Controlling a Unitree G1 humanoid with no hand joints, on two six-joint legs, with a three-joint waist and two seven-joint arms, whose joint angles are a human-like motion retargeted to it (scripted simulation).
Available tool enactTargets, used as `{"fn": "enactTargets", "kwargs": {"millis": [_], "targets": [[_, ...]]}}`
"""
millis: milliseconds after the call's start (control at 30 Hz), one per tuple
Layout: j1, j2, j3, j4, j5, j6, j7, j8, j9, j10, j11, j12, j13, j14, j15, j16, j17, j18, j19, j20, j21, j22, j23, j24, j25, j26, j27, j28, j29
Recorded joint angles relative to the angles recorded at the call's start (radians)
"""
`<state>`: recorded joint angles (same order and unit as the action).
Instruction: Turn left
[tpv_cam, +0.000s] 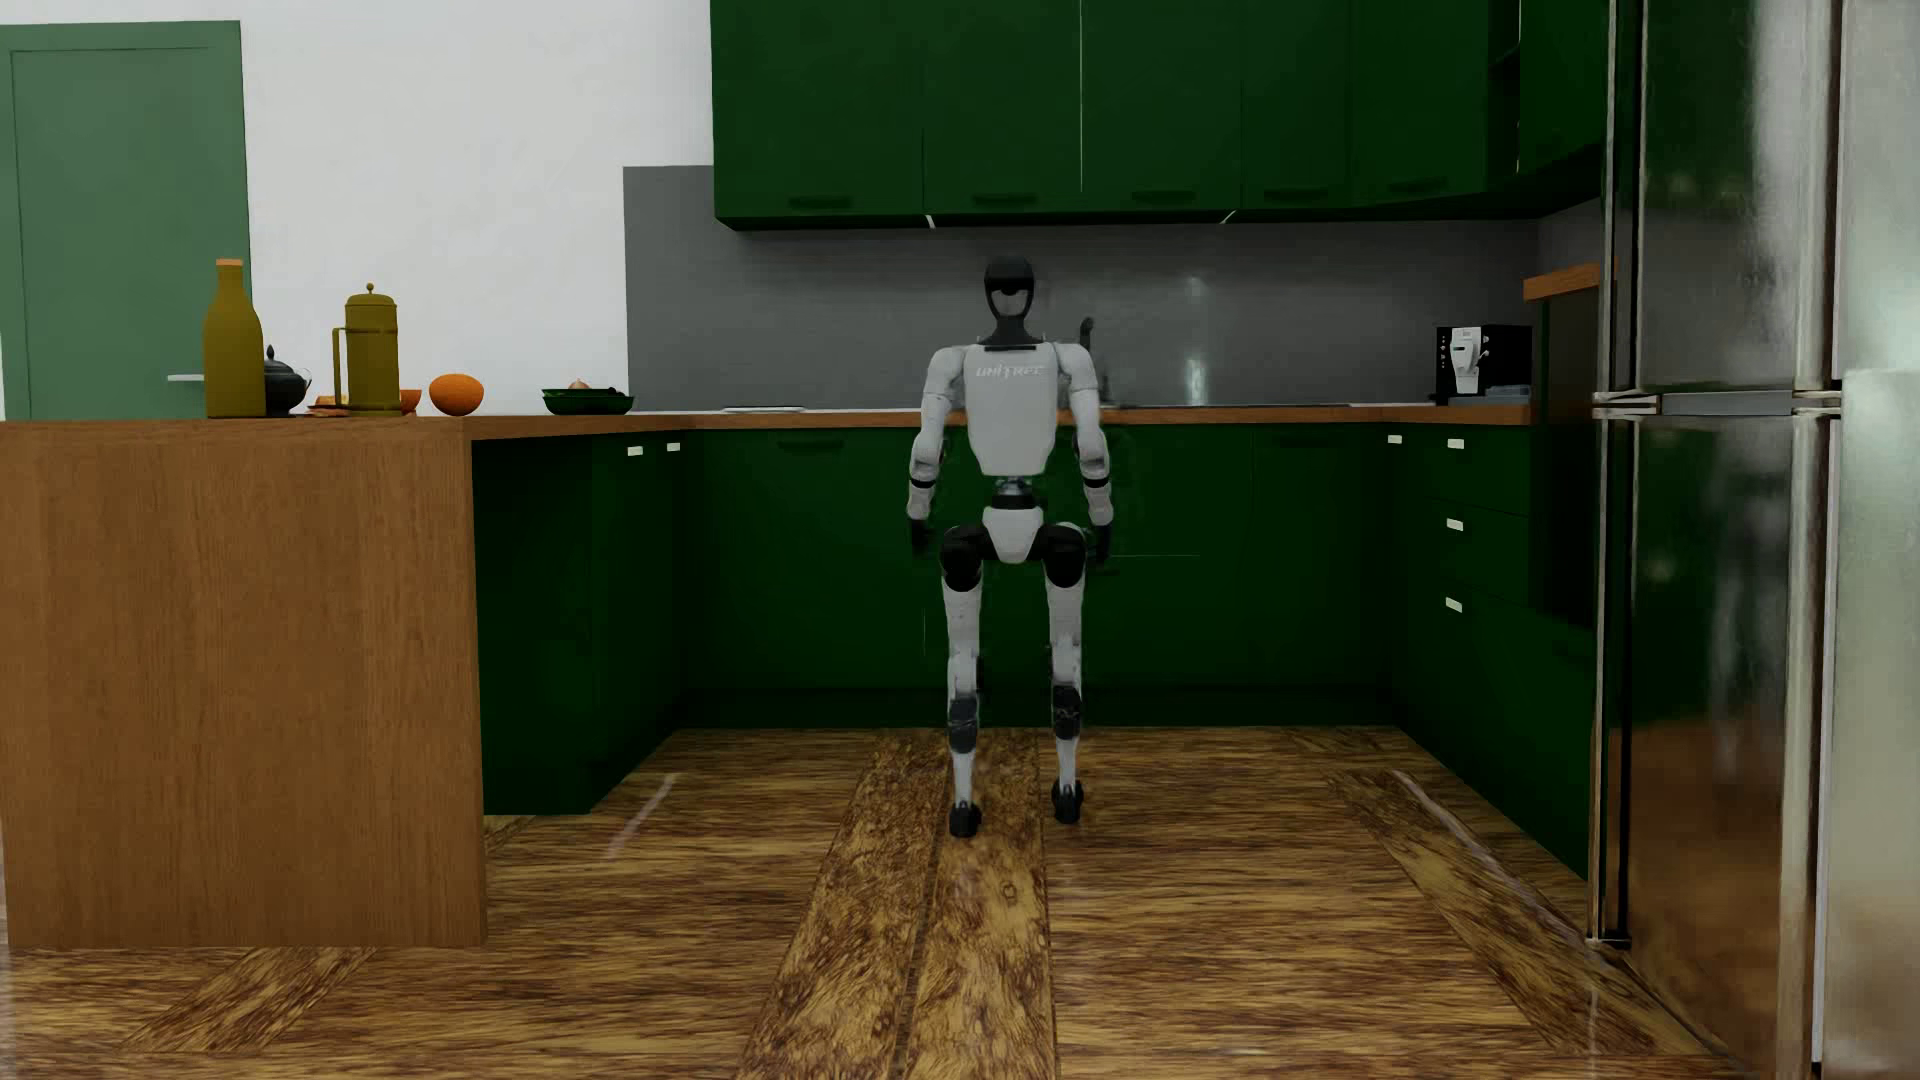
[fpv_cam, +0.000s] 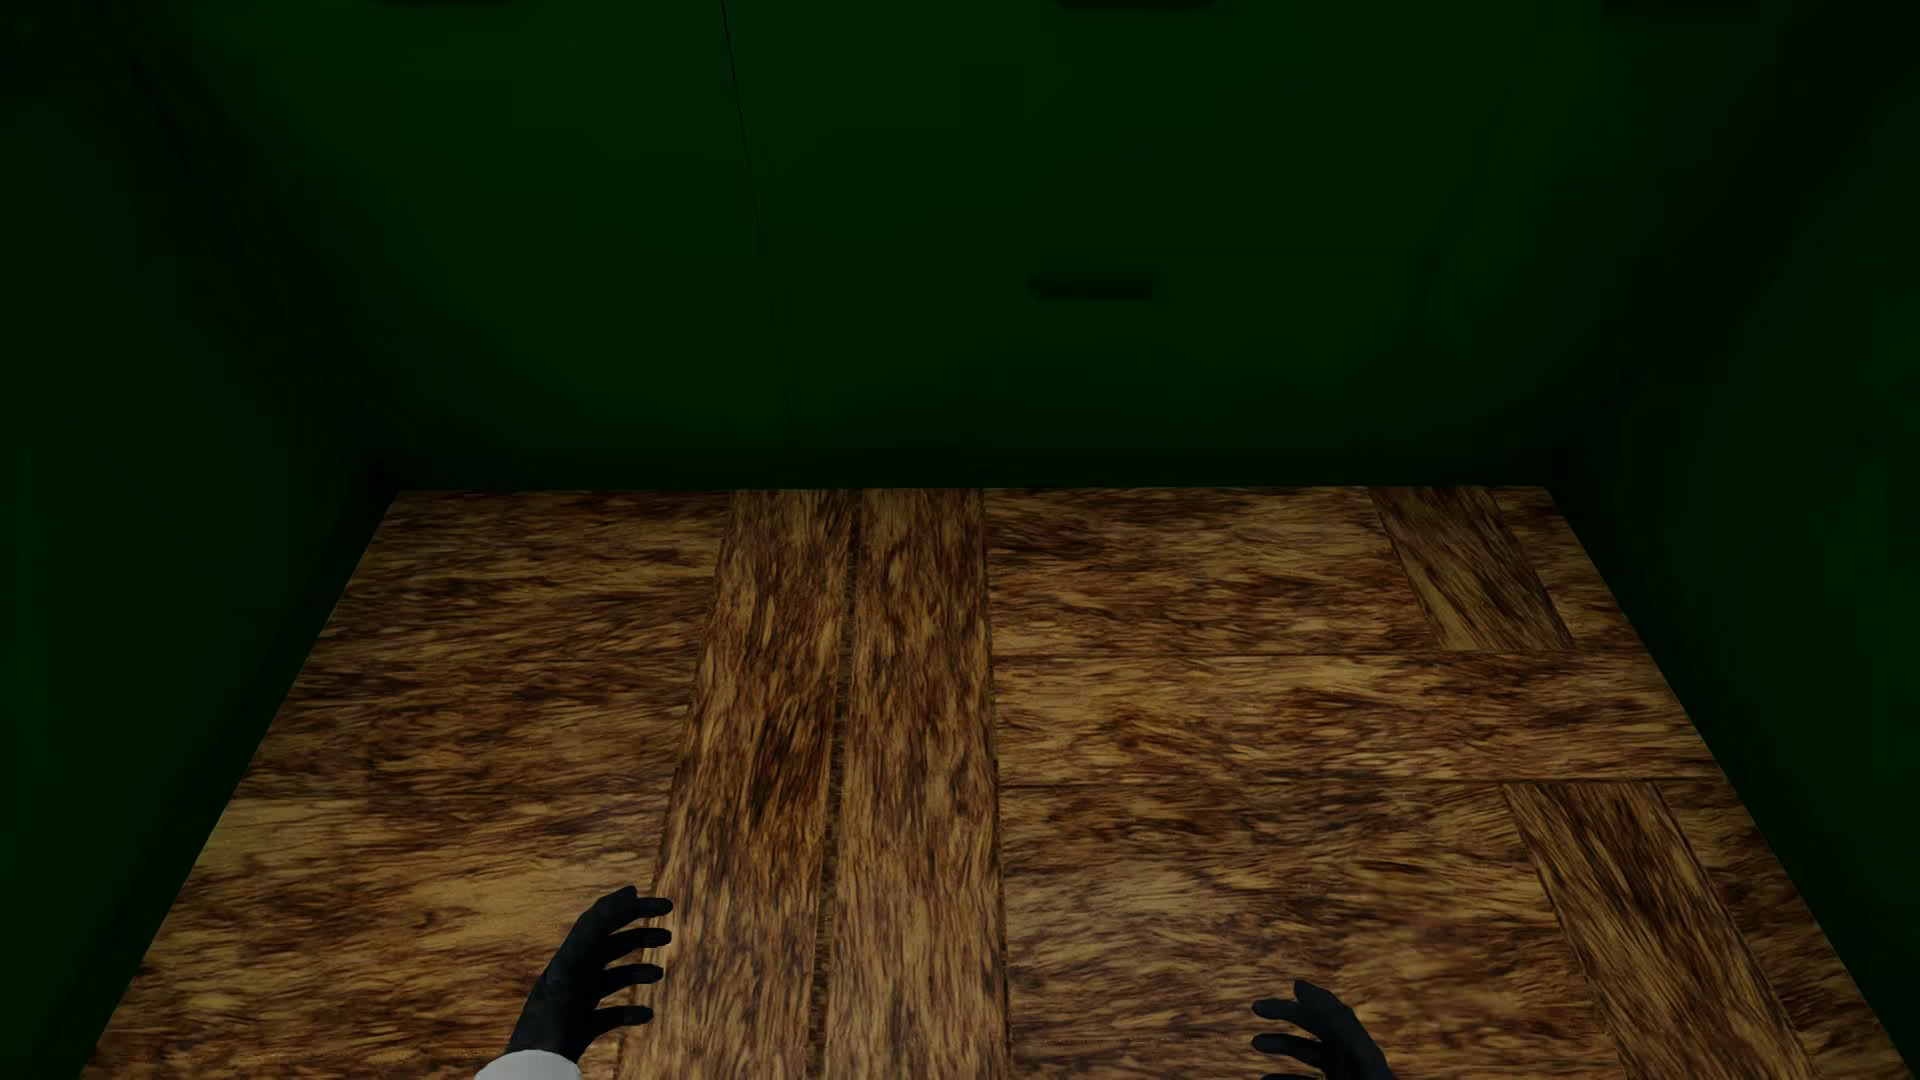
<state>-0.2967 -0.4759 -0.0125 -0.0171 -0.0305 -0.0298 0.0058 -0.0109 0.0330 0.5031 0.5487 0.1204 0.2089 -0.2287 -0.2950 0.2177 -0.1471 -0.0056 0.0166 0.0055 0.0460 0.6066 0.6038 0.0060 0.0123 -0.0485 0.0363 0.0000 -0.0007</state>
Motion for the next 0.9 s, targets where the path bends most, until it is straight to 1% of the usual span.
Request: {"fn": "enactTargets", "kwargs": {"millis": [33,67,100,133,167,200,233,267,300,333,367,400,433,467,500,533,567,600,633,667,700,733,767,800,833,867,900], "targets": [[-0.028,-0.044,0.006,0.002,-0.006,-0.003,-0.023,0.019,-0.019,0.039,0.198,0.061,0.037,0.02,-0.039,-0.011,-0.017,0.001,0.025,-0.019,0.008,0.09,-0.011,0.008,0.018,-0.021,-0.046,-0.003,0.004],[-0.074,-0.047,0.056,0.002,-0.027,-0.011,-0.053,0.048,-0.037,0.101,0.321,0.118,0.055,0.013,-0.039,-0.022,-0.032,-0.005,0.058,-0.027,0.006,0.114,-0.001,0.016,0.033,-0.017,-0.068,-0.012,0.008],[-0.115,0.011,0.127,-0.006,-0.071,-0.03,-0.072,0.071,-0.047,0.153,0.26,0.165,0.043,-0.006,-0.067,-0.042,-0.048,-0.01,0.094,-0.036,0.008,0.092,0.001,0.008,0.036,0.013,-0.062,-0.014,0.008],[-0.147,0.073,0.204,-0.012,-0.115,-0.05,-0.077,0.069,-0.048,0.195,0.127,0.192,0.022,-0.038,-0.017,-0.065,-0.07,-0.004,0.157,-0.021,0.009,0.048,0.028,-0.025,0.036,0.04,-0.064,0.0,0.01],[-0.176,0.066,0.255,0.007,-0.113,-0.046,-0.081,0.05,-0.051,0.215,0.113,0.19,0.003,-0.075,0.035,-0.063,-0.087,-0.029,0.238,-0.02,0.002,0.044,0.026,-0.067,0.037,0.06,-0.056,0.015,0.008],[-0.183,0.072,0.26,0.026,-0.12,-0.037,-0.065,0.029,-0.042,0.23,0.118,0.205,-0.034,-0.136,-0.004,-0.06,-0.077,-0.017,0.238,-0.025,0.015,0.057,-0.012,-0.09,0.034,0.085,-0.036,0.022,-0.002],[-0.201,0.074,0.254,0.047,-0.122,-0.011,-0.053,0.004,-0.039,0.26,0.127,0.207,-0.065,-0.187,-0.044,-0.075,-0.073,-0.005,0.202,-0.019,0.013,0.065,-0.018,-0.096,0.029,0.118,-0.035,0.021,-0.009],[-0.223,0.055,0.23,0.069,-0.123,0.007,-0.034,-0.006,-0.037,0.285,0.168,0.196,-0.081,-0.19,-0.087,-0.058,-0.042,-0.025,0.144,-0.022,0.006,0.082,-0.028,-0.084,0.015,0.148,-0.036,0.009,-0.014],[-0.232,0.05,0.208,0.081,-0.109,0.029,-0.033,-0.003,-0.036,0.289,0.182,0.187,-0.071,-0.14,-0.079,-0.045,-0.047,-0.044,0.083,-0.011,0.033,0.081,-0.019,-0.06,-0.004,0.169,-0.031,-0.007,-0.014],[-0.237,0.039,0.195,0.074,-0.098,0.042,-0.043,0.008,-0.041,0.272,0.199,0.181,-0.049,-0.079,-0.095,-0.038,-0.04,-0.02,0.041,-0.01,0.034,0.073,-0.021,-0.038,-0.027,0.179,-0.009,-0.015,-0.011],[-0.237,0.022,0.173,0.058,-0.079,0.027,-0.047,0.03,-0.045,0.229,0.257,0.181,-0.037,-0.02,-0.146,-0.015,-0.011,-0.039,0.011,-0.018,0.026,0.083,-0.036,-0.027,-0.048,0.171,0.025,-0.015,-0.003],[-0.234,0.04,0.163,0.034,-0.054,0.01,-0.055,0.053,-0.039,0.199,0.239,0.19,-0.036,-0.012,-0.142,-0.052,-0.016,-0.032,-0.011,-0.025,0.031,0.069,-0.009,-0.029,-0.062,0.155,0.033,0.0,0.017],[-0.234,0.053,0.184,0.024,-0.056,0.006,-0.057,0.063,-0.028,0.199,0.206,0.197,-0.031,-0.069,-0.07,-0.074,-0.041,-0.044,0.009,-0.035,0.032,0.042,0.02,-0.037,-0.069,0.136,0.035,0.024,0.04],[-0.255,0.074,0.216,0.048,-0.055,0.041,-0.045,0.034,-0.02,0.267,0.169,0.184,-0.028,-0.167,-0.019,-0.092,-0.073,-0.007,0.108,-0.034,0.02,0.016,0.038,-0.053,-0.07,0.123,0.035,0.034,0.06],[-0.25,0.073,0.221,0.06,-0.066,0.069,-0.018,0.011,-0.014,0.343,0.183,0.162,-0.05,-0.233,-0.025,-0.07,-0.083,0.005,0.122,-0.071,0.009,0.029,0.027,-0.068,-0.06,0.116,0.044,0.021,0.065],[-0.225,0.068,0.215,0.071,-0.069,0.092,-0.006,-0.011,-0.024,0.376,0.195,0.149,-0.06,-0.265,-0.033,-0.055,-0.063,-0.01,0.076,-0.055,0.006,0.025,0.011,-0.072,-0.045,0.118,0.041,-0.004,0.055],[-0.22,0.061,0.191,0.068,-0.084,0.096,-0.006,-0.019,-0.029,0.349,0.216,0.157,-0.066,-0.16,-0.048,-0.025,-0.034,-0.071,0.082,-0.052,0.032,0.043,-0.022,-0.067,-0.03,0.112,0.04,-0.028,0.036],[-0.208,0.071,0.195,0.064,-0.086,0.102,-0.009,-0.025,-0.029,0.33,0.22,0.153,-0.055,-0.095,-0.055,-0.028,-0.018,0.0,0.105,-0.027,0.041,0.062,-0.022,-0.06,-0.022,0.114,0.018,-0.046,0.013],[-0.206,0.071,0.2,0.045,-0.096,0.078,-0.014,-0.013,-0.022,0.324,0.231,0.137,-0.052,-0.09,-0.066,-0.016,0.003,0.002,0.102,-0.037,0.042,0.073,-0.016,-0.049,-0.022,0.122,0.003,-0.055,-0.009],[-0.211,0.066,0.189,0.023,-0.08,0.045,-0.03,0.018,-0.017,0.308,0.248,0.128,-0.065,-0.075,-0.086,-0.028,-0.007,-0.001,0.078,-0.019,0.061,0.093,-0.004,-0.036,-0.032,0.124,-0.003,-0.056,-0.026],[-0.205,0.072,0.193,0.012,-0.07,0.018,-0.04,0.033,-0.008,0.29,0.243,0.142,-0.062,-0.065,-0.092,-0.057,-0.013,-0.004,0.079,-0.031,0.032,0.068,0.0,-0.028,-0.05,0.125,-0.006,-0.048,-0.033],[-0.198,0.086,0.213,0.009,-0.076,0.003,-0.048,0.02,-0.006,0.268,0.215,0.148,-0.041,-0.063,-0.08,-0.071,-0.037,-0.004,0.087,-0.044,0.019,0.044,0.001,-0.019,-0.062,0.126,-0.006,-0.034,-0.035],[-0.19,0.1,0.246,0.014,-0.073,-0.005,-0.06,0.001,-0.009,0.231,0.18,0.12,-0.02,-0.025,-0.065,-0.061,-0.049,-0.011,0.081,-0.024,0.003,0.054,-0.004,-0.014,-0.068,0.123,0.009,-0.023,-0.033],[-0.186,0.115,0.255,0.013,-0.075,-0.008,-0.065,-0.011,-0.007,0.222,0.154,0.115,-0.036,-0.045,-0.055,-0.075,-0.039,-0.006,0.08,-0.039,0.013,0.057,0.006,-0.021,-0.068,0.115,0.028,-0.008,-0.026],[-0.188,0.133,0.251,0.028,-0.074,0.002,-0.057,-0.026,0.002,0.246,0.147,0.102,-0.051,-0.081,-0.056,-0.064,-0.042,0.021,0.079,-0.072,0.016,0.058,-0.003,-0.037,-0.064,0.115,0.037,-0.008,-0.01],[-0.196,0.126,0.23,0.042,-0.08,0.009,-0.046,-0.037,-0.001,0.247,0.17,0.096,-0.058,-0.037,-0.073,-0.059,-0.057,-0.013,0.081,-0.046,0.027,0.054,-0.038,-0.053,-0.054,0.12,0.032,-0.022,0.009],[-0.198,0.127,0.223,0.03,-0.09,0.005,-0.054,-0.044,-0.005,0.243,0.174,0.092,-0.052,-0.036,-0.079,-0.055,-0.036,-0.011,0.084,-0.034,0.024,0.05,-0.045,-0.067,-0.043,0.128,0.009,-0.031,0.022]]}}
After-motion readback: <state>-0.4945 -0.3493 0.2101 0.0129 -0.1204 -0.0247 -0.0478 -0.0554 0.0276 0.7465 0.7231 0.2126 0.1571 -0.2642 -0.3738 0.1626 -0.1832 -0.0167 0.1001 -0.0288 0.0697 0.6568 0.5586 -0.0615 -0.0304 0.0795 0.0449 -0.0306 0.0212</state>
